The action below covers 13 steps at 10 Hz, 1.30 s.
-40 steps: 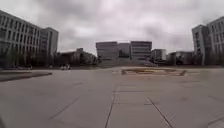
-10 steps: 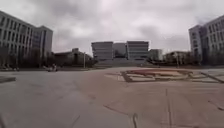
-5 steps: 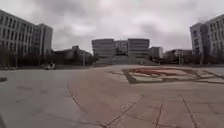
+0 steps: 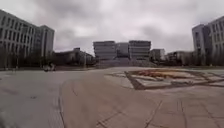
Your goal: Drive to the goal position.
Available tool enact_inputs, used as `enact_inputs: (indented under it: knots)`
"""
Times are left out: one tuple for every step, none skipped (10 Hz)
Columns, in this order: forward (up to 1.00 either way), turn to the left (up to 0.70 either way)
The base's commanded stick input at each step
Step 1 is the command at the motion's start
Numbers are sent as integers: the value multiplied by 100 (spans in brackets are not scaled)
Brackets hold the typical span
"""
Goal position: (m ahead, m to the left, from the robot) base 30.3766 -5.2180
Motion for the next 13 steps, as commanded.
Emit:
enact_inputs:
  knots:
    - [100,0]
    - [100,0]
    - [100,0]
    - [100,0]
    - [100,0]
    - [100,0]
    - [100,0]
    - [100,-1]
    - [100,-9]
    - [100,-28]
    - [100,-16]
    - [100,0]
    - [100,0]
